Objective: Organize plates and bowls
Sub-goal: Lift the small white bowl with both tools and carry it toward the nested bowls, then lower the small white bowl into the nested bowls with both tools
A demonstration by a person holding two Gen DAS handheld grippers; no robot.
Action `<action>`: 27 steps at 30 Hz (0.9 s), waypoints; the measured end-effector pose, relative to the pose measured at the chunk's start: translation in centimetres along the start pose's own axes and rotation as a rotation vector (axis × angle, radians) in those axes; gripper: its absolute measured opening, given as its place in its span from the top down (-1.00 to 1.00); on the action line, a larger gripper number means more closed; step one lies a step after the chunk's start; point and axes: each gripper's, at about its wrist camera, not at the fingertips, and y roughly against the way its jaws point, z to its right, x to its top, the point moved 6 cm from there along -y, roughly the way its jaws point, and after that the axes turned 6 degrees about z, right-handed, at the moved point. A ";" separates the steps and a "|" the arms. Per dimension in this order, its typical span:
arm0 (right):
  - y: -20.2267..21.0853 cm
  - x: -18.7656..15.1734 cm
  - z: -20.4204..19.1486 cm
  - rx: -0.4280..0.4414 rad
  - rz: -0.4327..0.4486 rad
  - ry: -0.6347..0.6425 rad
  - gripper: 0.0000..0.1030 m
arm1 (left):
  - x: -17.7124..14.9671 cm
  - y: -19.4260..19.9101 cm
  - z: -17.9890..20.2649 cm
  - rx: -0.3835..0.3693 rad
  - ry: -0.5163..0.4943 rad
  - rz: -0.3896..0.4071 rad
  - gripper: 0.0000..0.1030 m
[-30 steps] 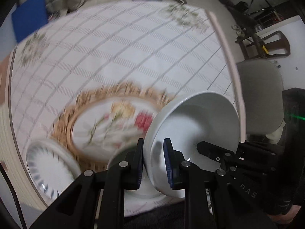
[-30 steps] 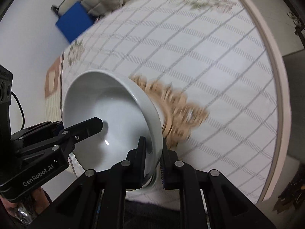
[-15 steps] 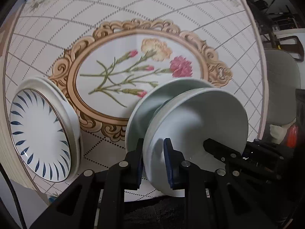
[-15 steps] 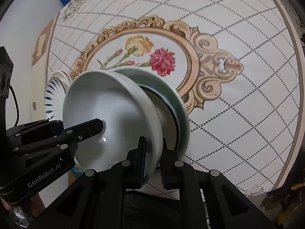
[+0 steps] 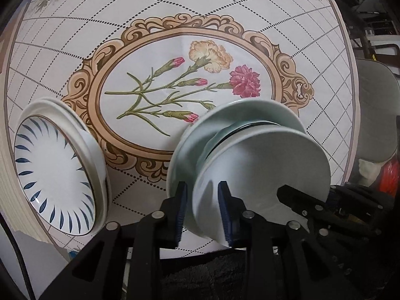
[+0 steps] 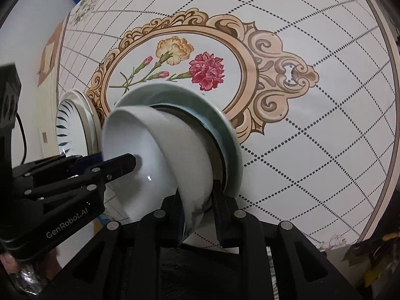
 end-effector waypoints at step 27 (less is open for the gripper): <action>1.1 -1.3 4.5 0.212 0.101 -0.040 -0.54 | -2.0 1.9 -4.5 -0.299 0.248 0.173 -0.70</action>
